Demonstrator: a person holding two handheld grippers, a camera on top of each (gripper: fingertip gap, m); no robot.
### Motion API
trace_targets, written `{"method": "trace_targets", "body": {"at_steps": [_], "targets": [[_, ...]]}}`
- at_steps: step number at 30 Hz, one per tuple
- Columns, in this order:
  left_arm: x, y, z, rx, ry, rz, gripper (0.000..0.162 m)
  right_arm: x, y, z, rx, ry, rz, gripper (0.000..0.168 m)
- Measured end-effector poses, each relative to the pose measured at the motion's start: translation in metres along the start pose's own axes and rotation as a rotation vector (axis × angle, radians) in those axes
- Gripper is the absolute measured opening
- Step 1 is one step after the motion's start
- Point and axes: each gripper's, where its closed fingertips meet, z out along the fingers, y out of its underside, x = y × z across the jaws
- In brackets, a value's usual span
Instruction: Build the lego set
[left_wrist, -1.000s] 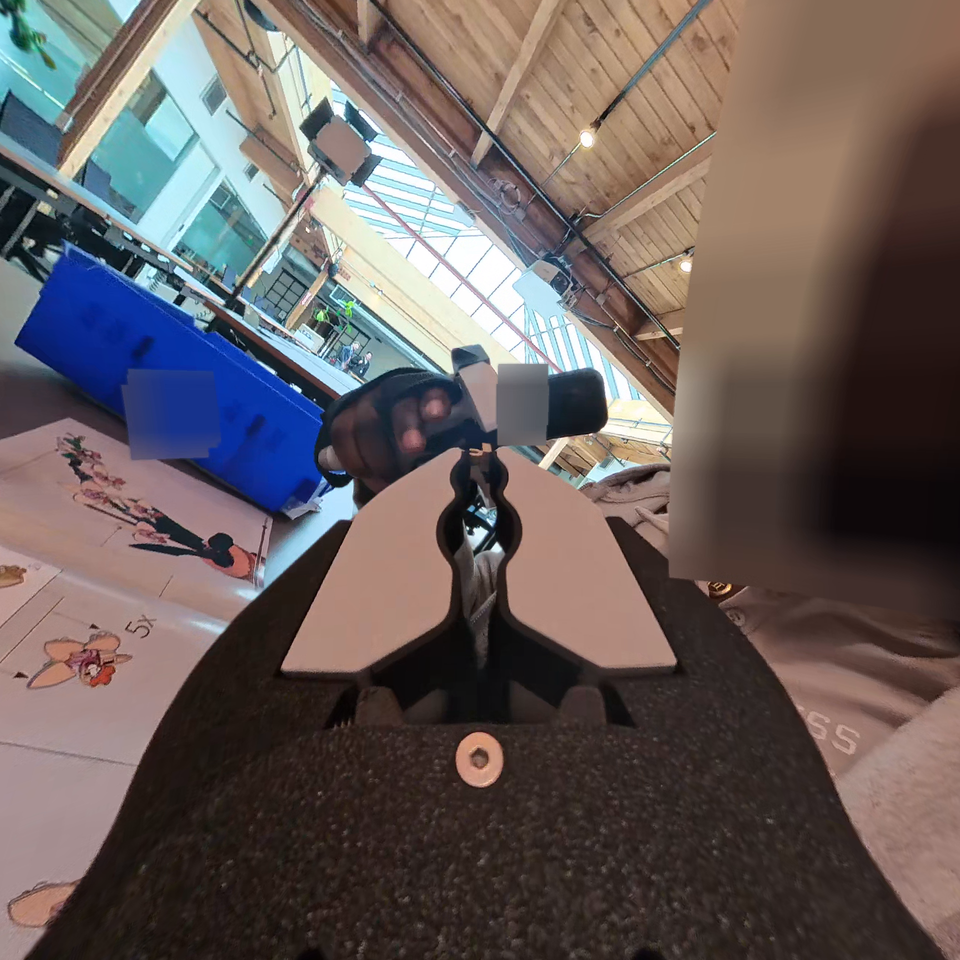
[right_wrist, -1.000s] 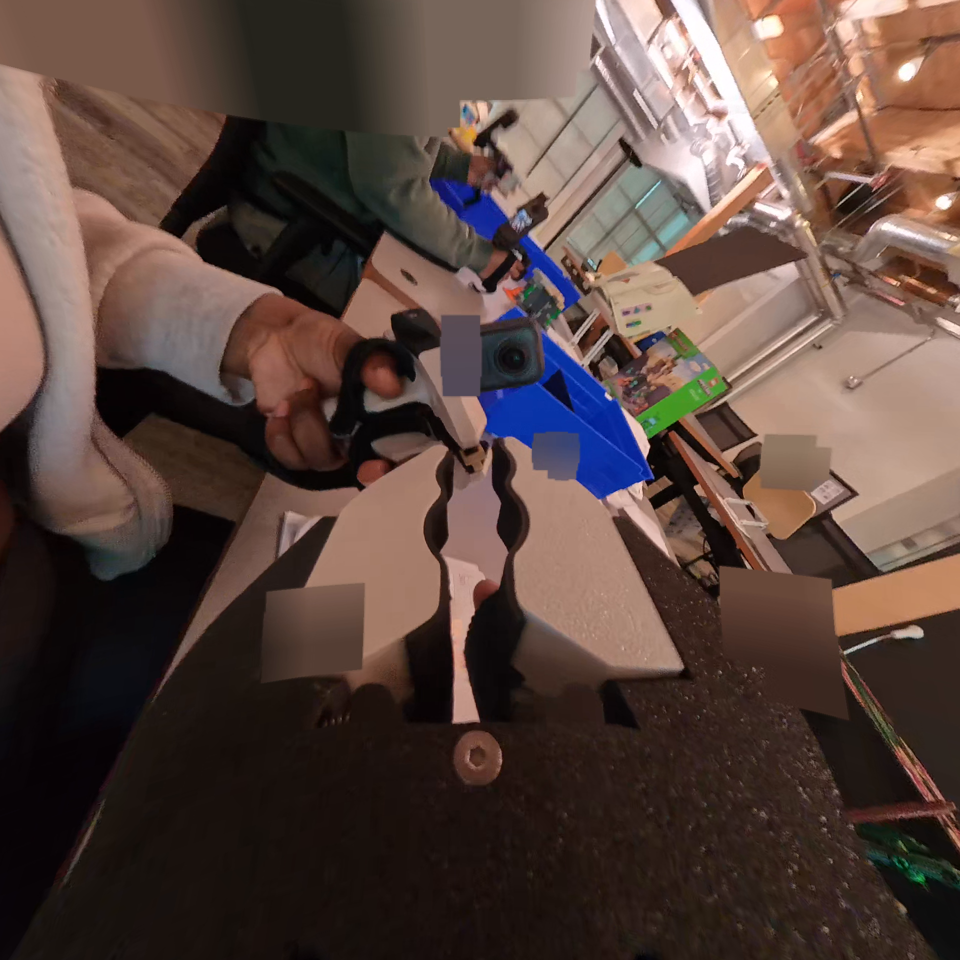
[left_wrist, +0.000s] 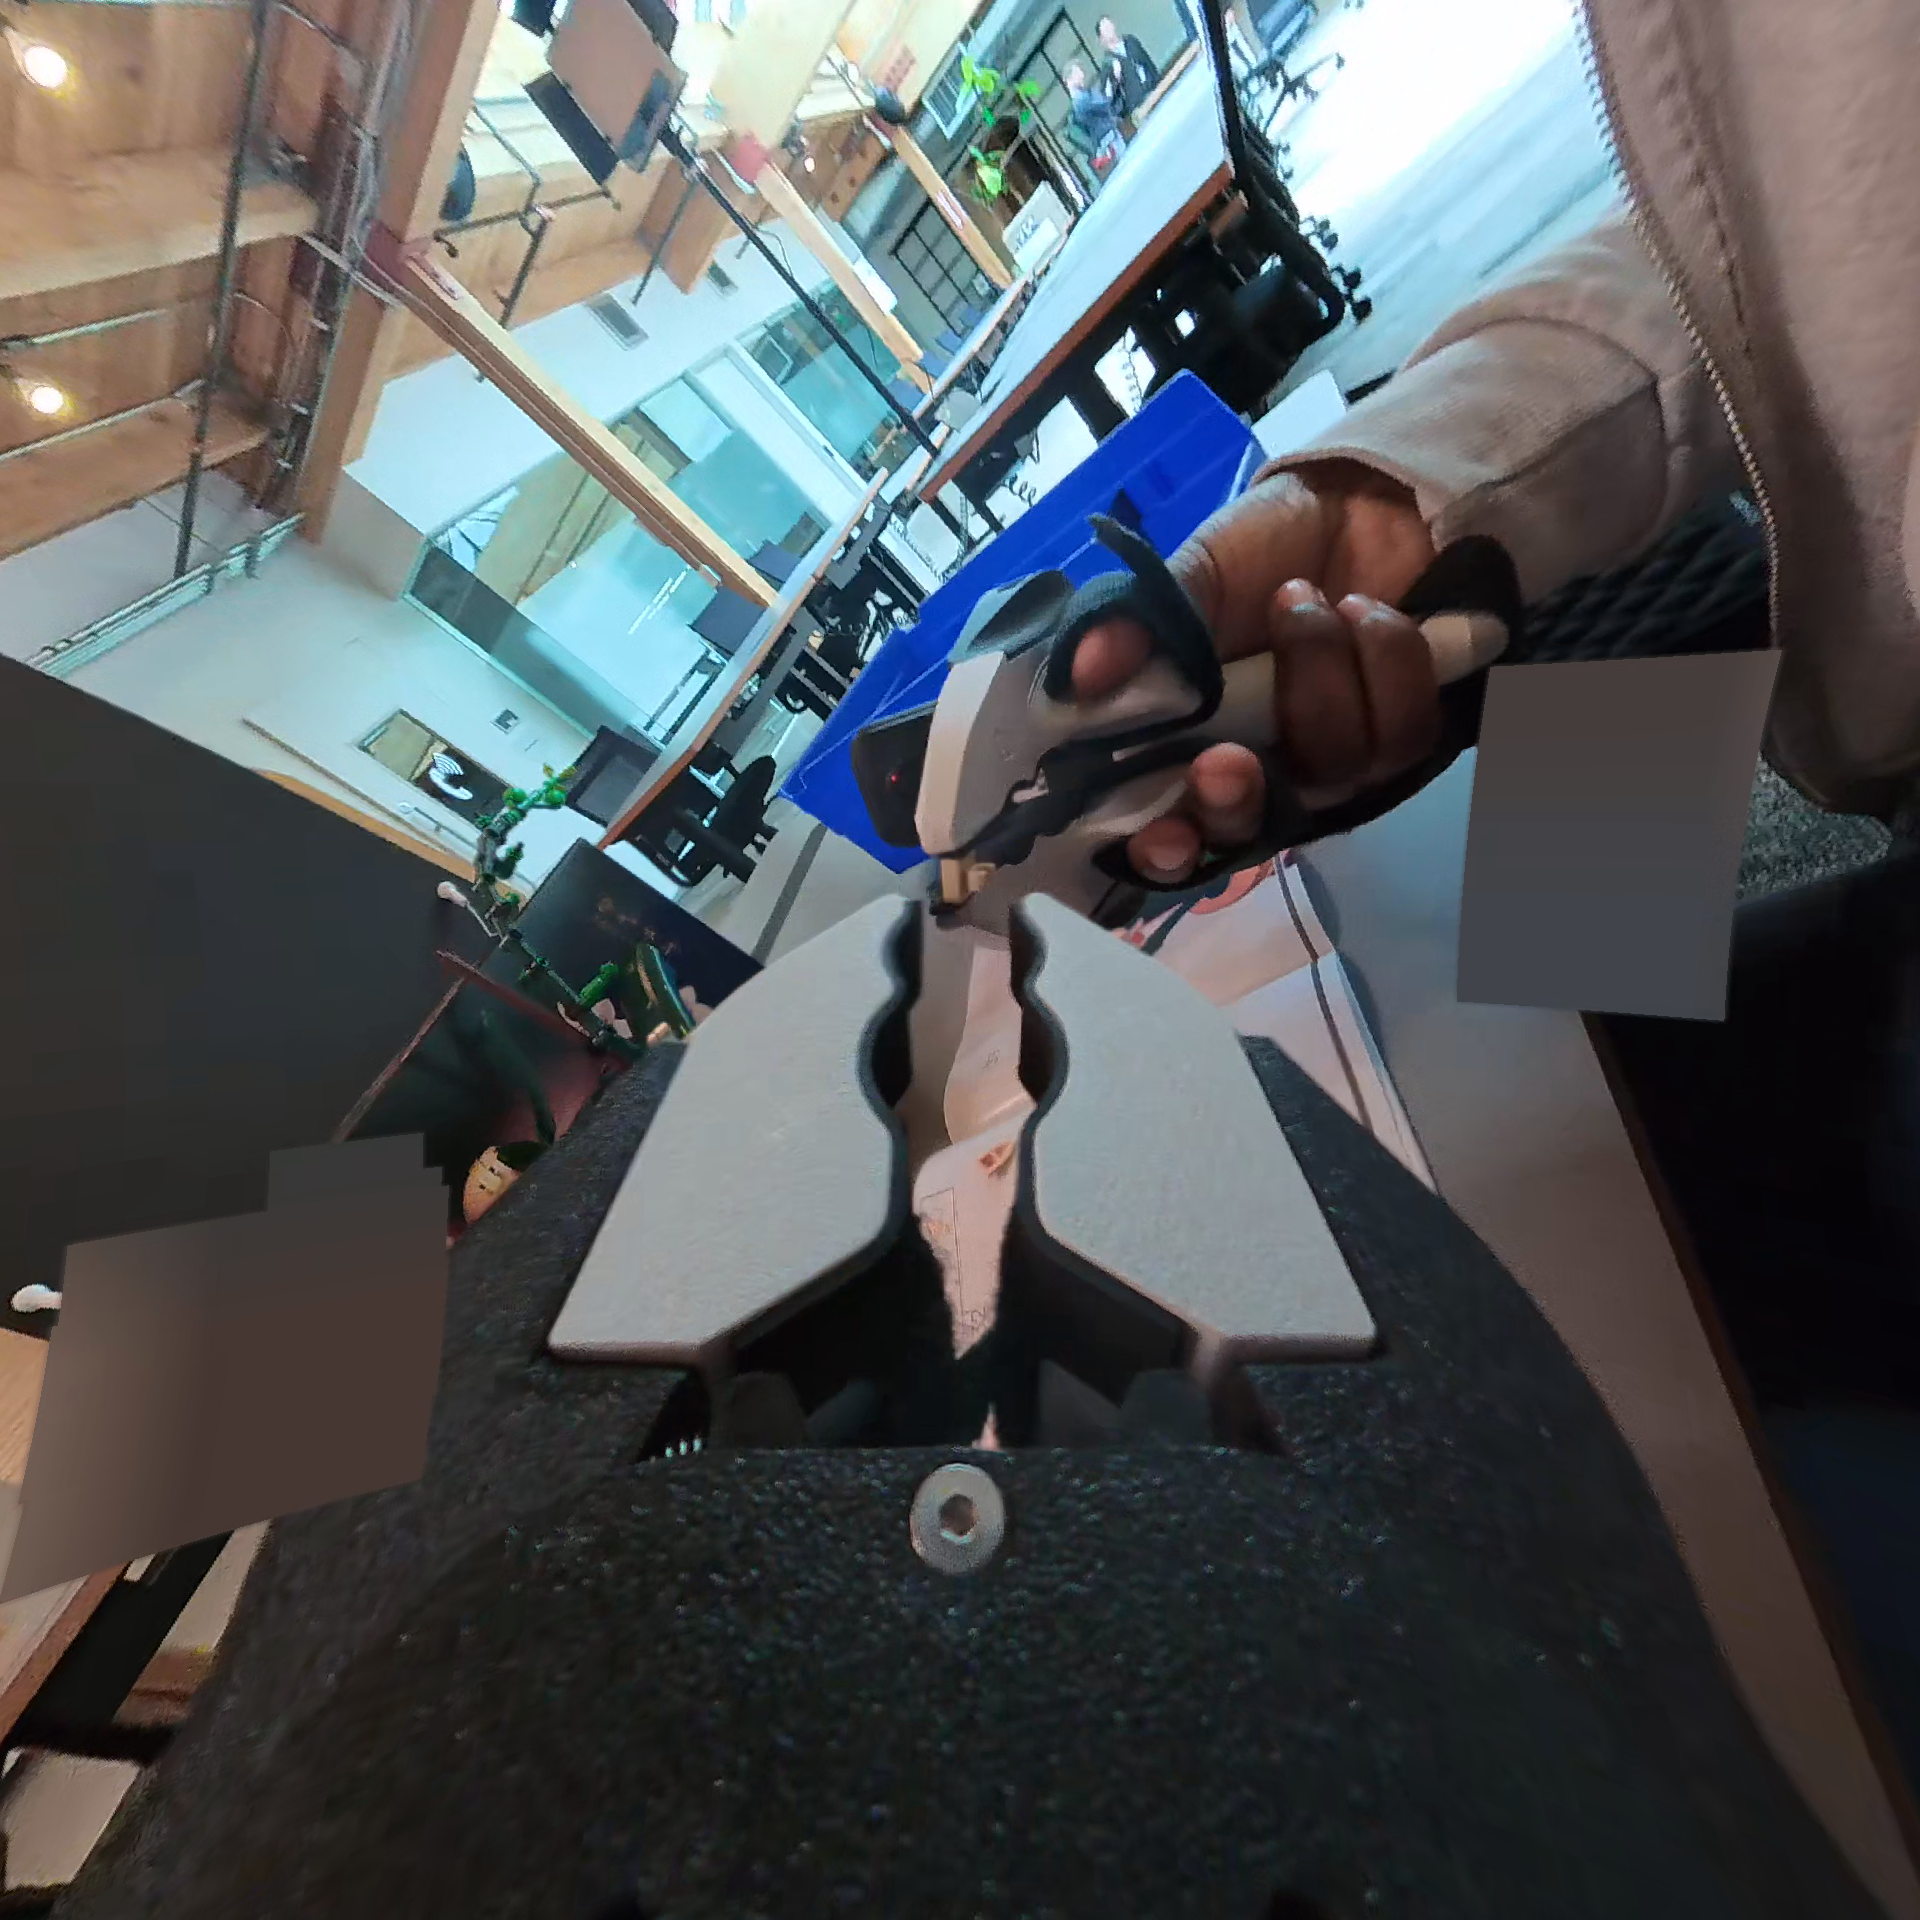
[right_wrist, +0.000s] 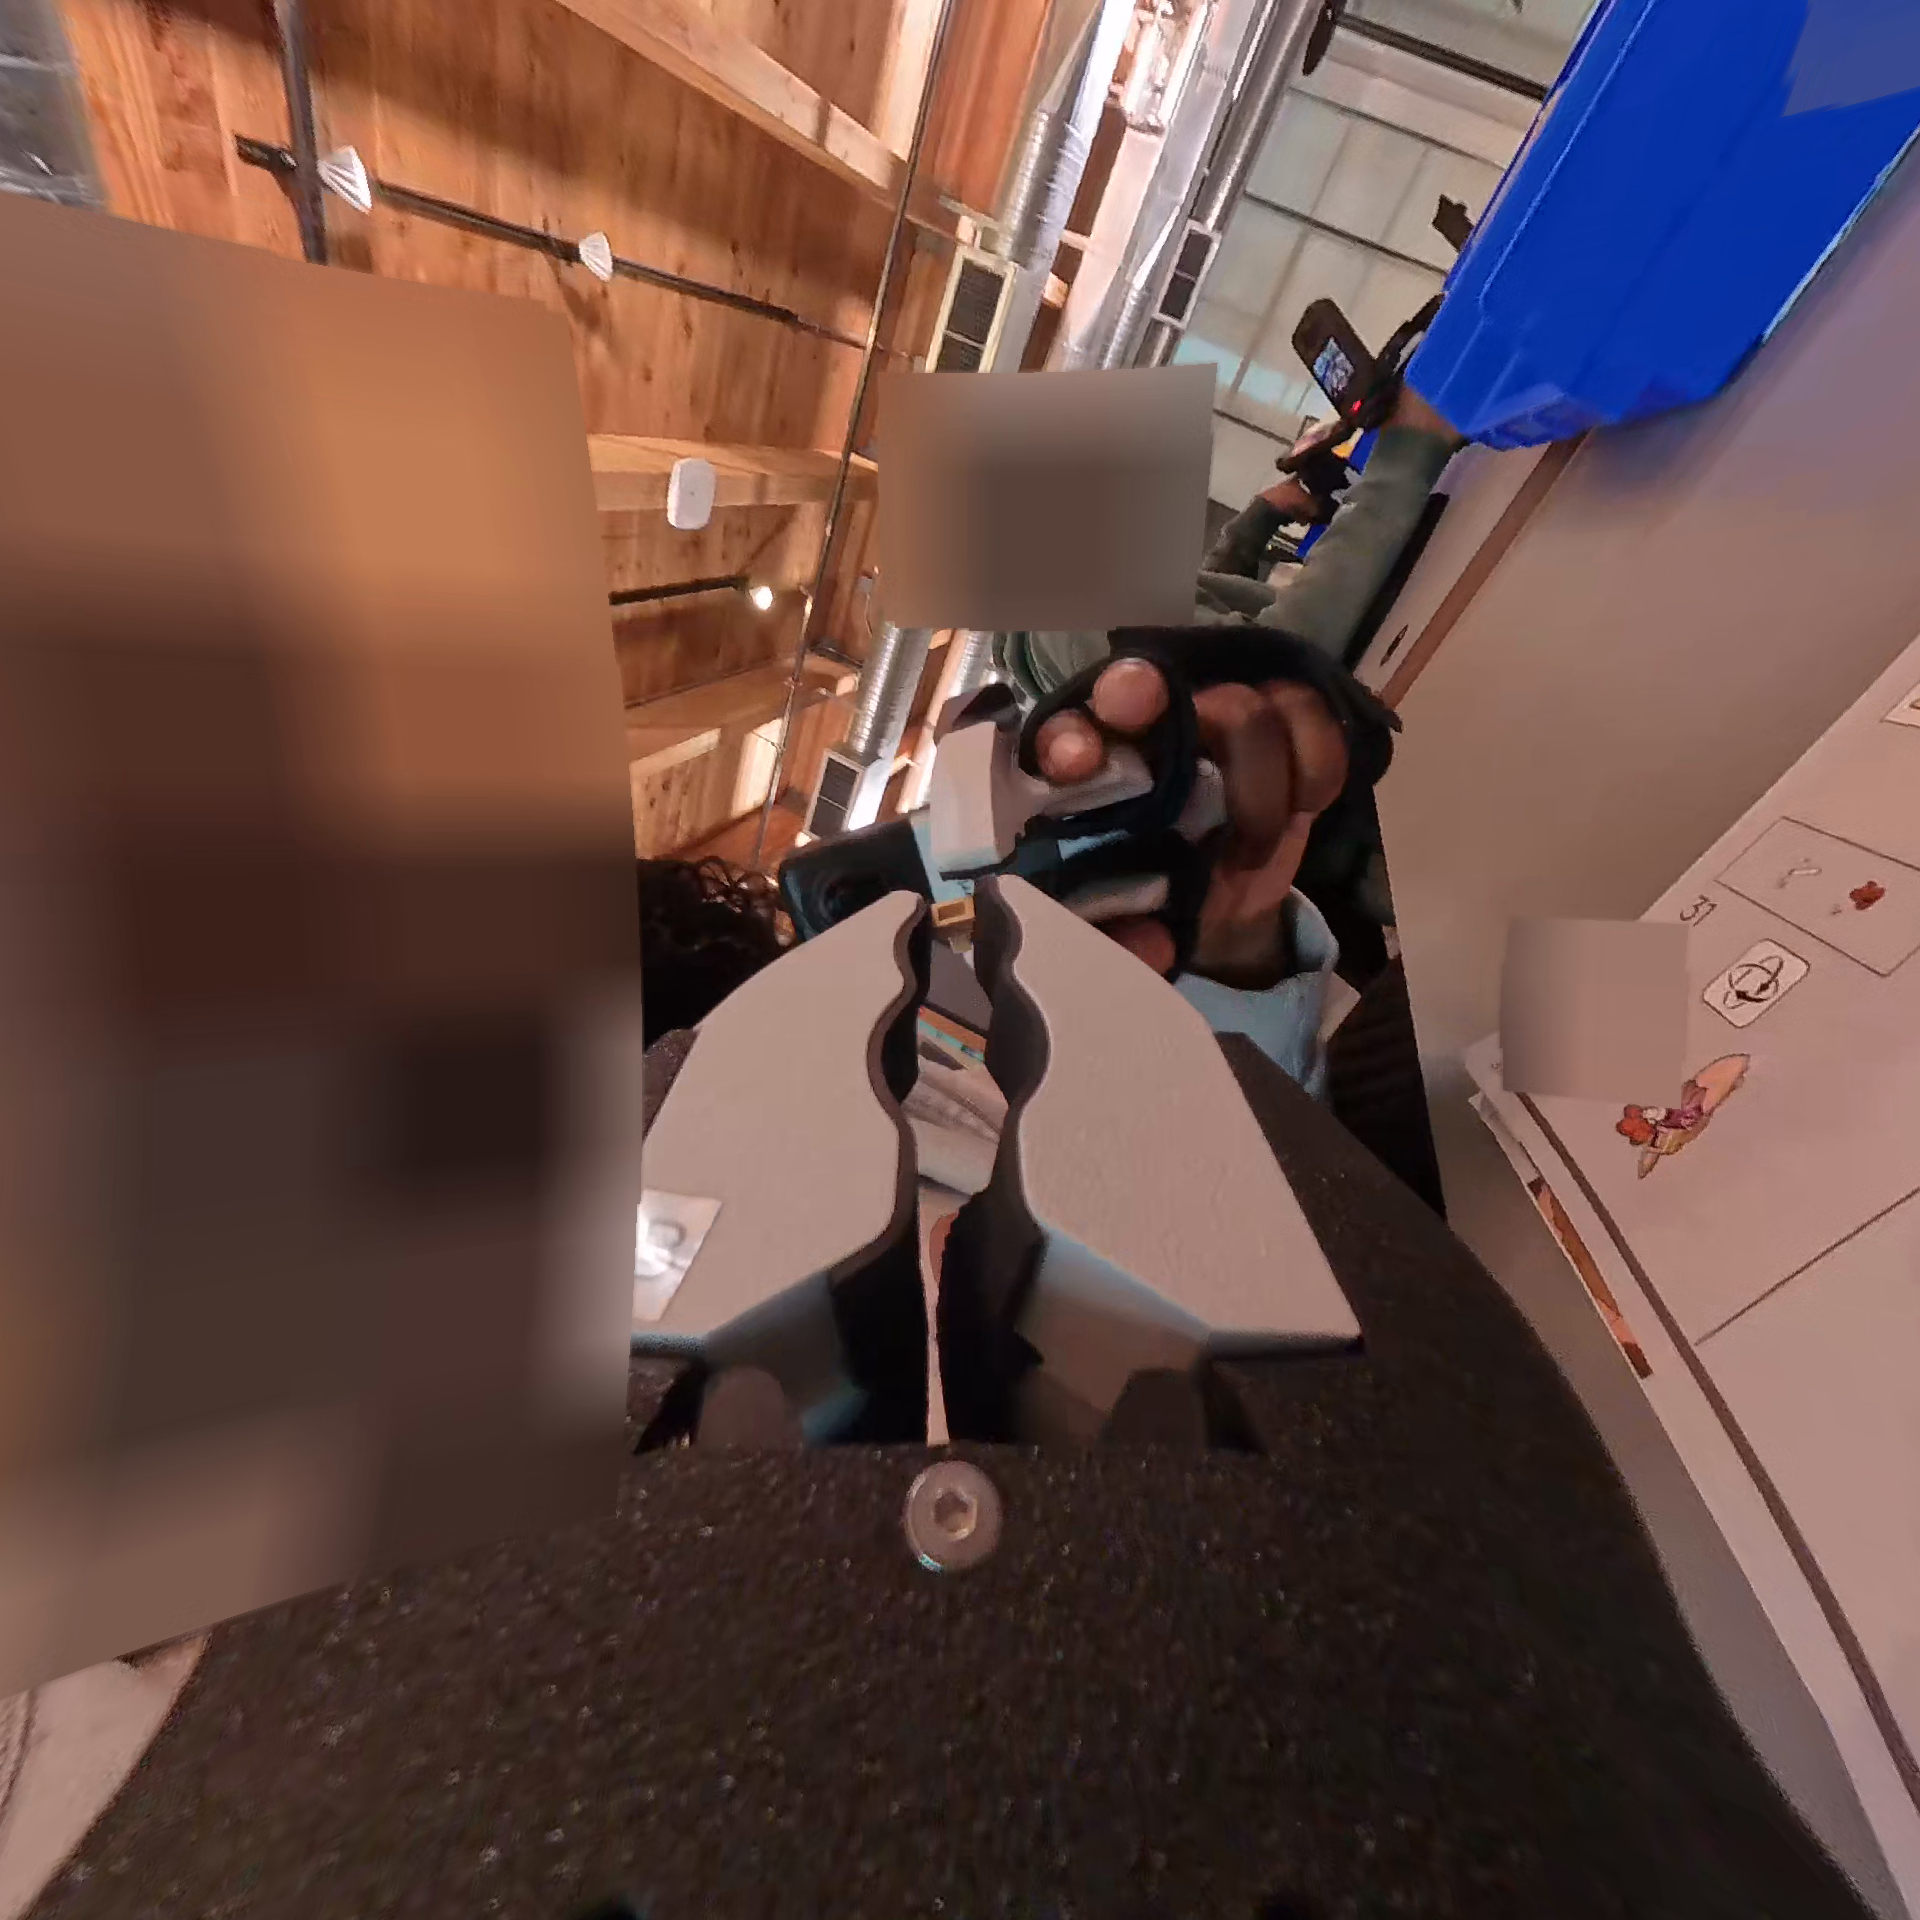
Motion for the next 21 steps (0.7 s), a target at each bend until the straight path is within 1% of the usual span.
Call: {"method": "trace_targets", "body": {"at_steps": [1,6,10,12,15,17,19,21], "targets": [[0.001,0.000,0.000,-0.003,0.004,-0.008,0.010,0.001,0.001,0.000,-0.006,0.010,-0.007,0.008],[0.005,0.001,-0.002,-0.009,0.017,-0.114,0.008,0.005,0.006,0.001,-0.018,0.038,-0.026,0.008],[0.006,0.004,-0.003,-0.007,0.003,-0.283,0.007,0.007,0.007,0.001,-0.041,0.091,-0.133,0.011],[0.007,0.005,-0.004,-0.002,-0.001,-0.324,0.007,0.009,0.008,0.001,-0.046,0.116,-0.171,0.010],[0.008,0.009,-0.003,-0.029,-0.011,-0.274,0.007,0.014,0.007,-0.001,-0.032,0.113,-0.130,0.009],[0.009,0.013,-0.001,-0.049,-0.018,-0.209,0.008,0.017,0.004,-0.003,-0.016,0.104,-0.087,0.008],[0.009,0.014,0.000,-0.045,-0.027,-0.087,0.013,0.021,0.005,-0.007,-0.026,0.123,-0.071,0.007],[0.010,0.016,0.002,-0.067,-0.017,0.029,0.013,0.023,0.006,-0.008,-0.045,0.136,-0.062,0.007]]}}
